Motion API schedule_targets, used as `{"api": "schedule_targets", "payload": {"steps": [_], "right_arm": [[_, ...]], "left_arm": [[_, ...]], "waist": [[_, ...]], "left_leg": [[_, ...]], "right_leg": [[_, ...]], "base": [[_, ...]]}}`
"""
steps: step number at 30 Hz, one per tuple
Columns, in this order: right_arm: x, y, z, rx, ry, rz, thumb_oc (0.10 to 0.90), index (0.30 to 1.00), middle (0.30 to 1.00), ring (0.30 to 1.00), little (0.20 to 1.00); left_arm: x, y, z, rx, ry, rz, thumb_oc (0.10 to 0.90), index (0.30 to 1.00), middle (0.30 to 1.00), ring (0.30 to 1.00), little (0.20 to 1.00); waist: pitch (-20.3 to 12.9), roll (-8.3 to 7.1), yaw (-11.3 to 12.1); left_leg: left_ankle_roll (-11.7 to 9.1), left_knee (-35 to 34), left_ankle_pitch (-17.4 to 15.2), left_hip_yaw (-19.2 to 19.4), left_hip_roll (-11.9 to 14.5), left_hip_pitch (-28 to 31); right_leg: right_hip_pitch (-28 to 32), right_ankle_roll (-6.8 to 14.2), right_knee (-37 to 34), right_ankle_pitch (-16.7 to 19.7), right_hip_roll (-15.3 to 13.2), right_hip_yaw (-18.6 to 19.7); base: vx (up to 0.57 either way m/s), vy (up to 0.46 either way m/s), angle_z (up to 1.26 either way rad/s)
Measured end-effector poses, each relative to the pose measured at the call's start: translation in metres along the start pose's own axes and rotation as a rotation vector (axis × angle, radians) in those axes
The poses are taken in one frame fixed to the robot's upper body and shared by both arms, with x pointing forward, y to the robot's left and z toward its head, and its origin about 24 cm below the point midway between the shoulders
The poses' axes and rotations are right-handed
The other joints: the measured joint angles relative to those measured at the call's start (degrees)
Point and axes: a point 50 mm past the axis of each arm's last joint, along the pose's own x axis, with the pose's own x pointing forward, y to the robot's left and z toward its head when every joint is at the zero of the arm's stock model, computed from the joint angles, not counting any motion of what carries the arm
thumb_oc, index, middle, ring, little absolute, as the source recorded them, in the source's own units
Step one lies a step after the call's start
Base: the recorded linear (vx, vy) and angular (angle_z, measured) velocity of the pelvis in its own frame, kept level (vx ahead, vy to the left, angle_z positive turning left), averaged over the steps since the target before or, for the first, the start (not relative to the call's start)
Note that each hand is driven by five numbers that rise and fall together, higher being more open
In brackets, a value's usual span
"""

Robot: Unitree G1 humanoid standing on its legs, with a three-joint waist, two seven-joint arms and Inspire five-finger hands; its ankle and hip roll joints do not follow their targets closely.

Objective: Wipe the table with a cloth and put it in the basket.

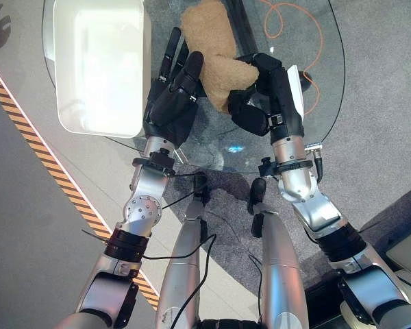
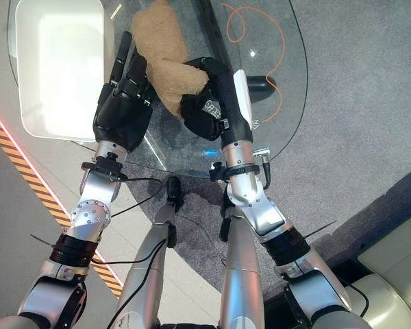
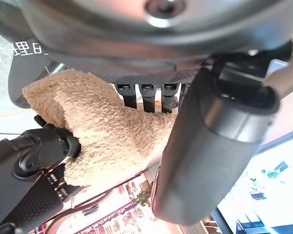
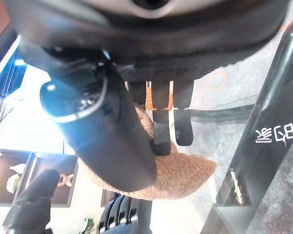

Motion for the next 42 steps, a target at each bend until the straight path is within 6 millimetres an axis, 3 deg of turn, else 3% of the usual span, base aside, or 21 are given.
{"api": "schedule_targets", "payload": {"steps": [16, 17, 18, 19, 20, 30, 42], "right_arm": [[0.006, 0.003, 0.005, -0.038, -0.019, 0.096, 0.1, 0.3, 0.3, 0.3, 0.2], [0.006, 0.003, 0.004, -0.042, -0.019, 0.101, 0.1, 0.3, 0.3, 0.3, 0.2], [0.006, 0.002, 0.004, -0.047, -0.019, 0.104, 0.1, 0.3, 0.3, 0.3, 0.2], [0.006, 0.003, 0.004, -0.047, -0.019, 0.104, 0.1, 0.3, 0.3, 0.3, 0.2], [0.005, 0.003, 0.004, -0.047, -0.019, 0.107, 0.1, 0.3, 0.3, 0.3, 0.2], [0.001, 0.018, 0.012, -0.039, -0.055, 0.189, 0.1, 0.3, 0.3, 0.3, 0.2], [0.001, 0.019, 0.014, -0.035, -0.064, 0.196, 0.105, 0.305, 0.305, 0.305, 0.205]], "left_arm": [[0.0, 0.003, -0.001, -0.01, 0.024, 0.013, 0.8, 0.9, 0.9, 0.9, 0.9], [0.0, 0.003, -0.001, -0.01, 0.028, 0.014, 0.759, 0.865, 0.865, 0.865, 0.859], [0.0, 0.003, -0.002, -0.01, 0.031, 0.014, 0.473, 0.62, 0.62, 0.62, 0.573], [0.0, 0.004, -0.002, -0.01, 0.032, 0.017, 0.424, 0.578, 0.578, 0.578, 0.524], [0.0, 0.005, -0.002, -0.009, 0.031, 0.02, 0.1, 0.3, 0.3, 0.3, 0.2], [-0.001, 0.009, 0.006, 0.009, -0.039, 0.047, 0.1, 0.3, 0.3, 0.3, 0.2], [0.0, 0.008, 0.007, 0.004, -0.06, 0.05, 0.1, 0.3, 0.3, 0.3, 0.2]], "waist": [[0.0, -0.06, 0.1], [0.0, -0.06, 0.1], [0.0, -0.06, 0.1], [0.0, -0.06, 0.1], [0.0, -0.06, 0.1], [0.0, -0.07, 0.1], [0.0, -0.34, 0.0]], "left_leg": [[0.0, 0.0, 0.0, 0.0, 0.0, 0.0], [0.0, 0.0, 0.0, 0.0, 0.0, 0.0], [0.0, 0.0, 0.0, 0.0, 0.0, 0.0], [0.0, 0.0, 0.0, 0.0, 0.0, 0.0], [0.0, 0.0, 0.0, 0.0, 0.0, 0.0], [0.0, 0.1, 0.0, 0.0, 0.0, 0.0], [0.0, 0.1, 0.0, 0.0, 0.0, 0.0]], "right_leg": [[0.0, 0.0, 0.1, 0.0, 0.0, -0.1], [0.0, 0.0, 0.1, 0.0, 0.0, -0.1], [0.0, 0.0, 0.1, 0.0, 0.0, -0.1], [0.0, 0.0, 0.1, 0.0, 0.0, -0.1], [0.0, 0.0, 0.1, 0.0, 0.0, -0.1], [0.0, 0.0, 0.1, 0.0, 0.0, -0.1], [0.0, 0.0, 0.1, 0.0, 0.0, 0.0]], "base": [[0.0, 0.0, 0.0], [0.0, 0.0, 0.0], [0.0, 0.0, 0.0], [0.0, 0.0, 0.0], [0.0, 0.0, 0.0], [0.0, 0.0, 0.0], [0.0, 0.0, 0.0]]}}
